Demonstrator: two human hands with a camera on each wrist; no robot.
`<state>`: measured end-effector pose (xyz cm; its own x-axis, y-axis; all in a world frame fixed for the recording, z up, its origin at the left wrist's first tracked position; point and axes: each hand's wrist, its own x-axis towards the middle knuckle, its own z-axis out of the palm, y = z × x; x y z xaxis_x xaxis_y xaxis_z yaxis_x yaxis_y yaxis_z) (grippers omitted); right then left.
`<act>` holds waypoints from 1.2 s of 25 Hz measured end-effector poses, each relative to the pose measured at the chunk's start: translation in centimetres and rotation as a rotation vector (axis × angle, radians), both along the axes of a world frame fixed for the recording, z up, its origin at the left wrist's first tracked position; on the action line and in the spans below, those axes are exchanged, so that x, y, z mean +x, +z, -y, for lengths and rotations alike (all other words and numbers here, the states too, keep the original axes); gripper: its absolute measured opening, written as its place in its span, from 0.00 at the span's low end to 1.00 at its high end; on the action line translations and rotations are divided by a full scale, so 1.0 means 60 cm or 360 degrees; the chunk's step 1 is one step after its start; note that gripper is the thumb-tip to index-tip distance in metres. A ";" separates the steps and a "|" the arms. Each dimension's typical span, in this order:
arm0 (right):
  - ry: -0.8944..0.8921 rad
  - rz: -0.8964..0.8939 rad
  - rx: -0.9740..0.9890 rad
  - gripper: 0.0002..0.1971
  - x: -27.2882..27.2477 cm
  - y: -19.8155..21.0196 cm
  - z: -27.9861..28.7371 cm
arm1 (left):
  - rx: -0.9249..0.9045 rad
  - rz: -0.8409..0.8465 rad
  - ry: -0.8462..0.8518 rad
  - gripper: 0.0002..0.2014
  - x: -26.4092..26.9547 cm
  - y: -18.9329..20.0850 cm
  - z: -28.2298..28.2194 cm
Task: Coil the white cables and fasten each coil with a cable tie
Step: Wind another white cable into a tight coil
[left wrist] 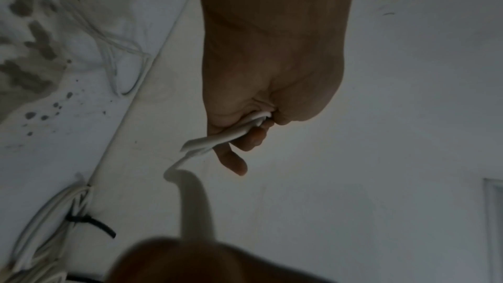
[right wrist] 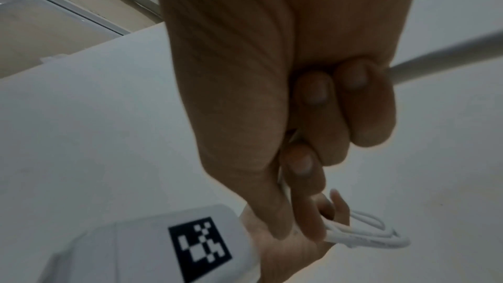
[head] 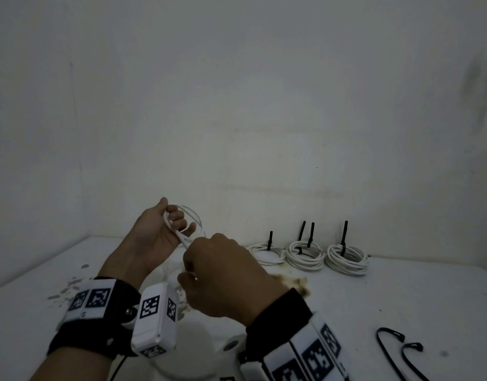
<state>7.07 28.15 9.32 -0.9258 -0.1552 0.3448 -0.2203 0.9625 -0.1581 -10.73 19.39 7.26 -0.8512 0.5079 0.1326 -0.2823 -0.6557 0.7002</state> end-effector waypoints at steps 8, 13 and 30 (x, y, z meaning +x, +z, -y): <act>0.0030 -0.0248 -0.0219 0.10 -0.022 -0.002 -0.016 | -0.0114 -0.0049 -0.0174 0.21 0.049 0.013 -0.032; -0.0152 -0.0457 -0.0518 0.13 -0.034 0.005 -0.058 | -0.0816 -0.0587 -0.0087 0.21 0.086 0.014 -0.040; -0.0753 -0.0028 -0.0573 0.25 0.011 0.022 -0.207 | -0.0829 -0.0454 0.0079 0.25 0.074 0.007 -0.040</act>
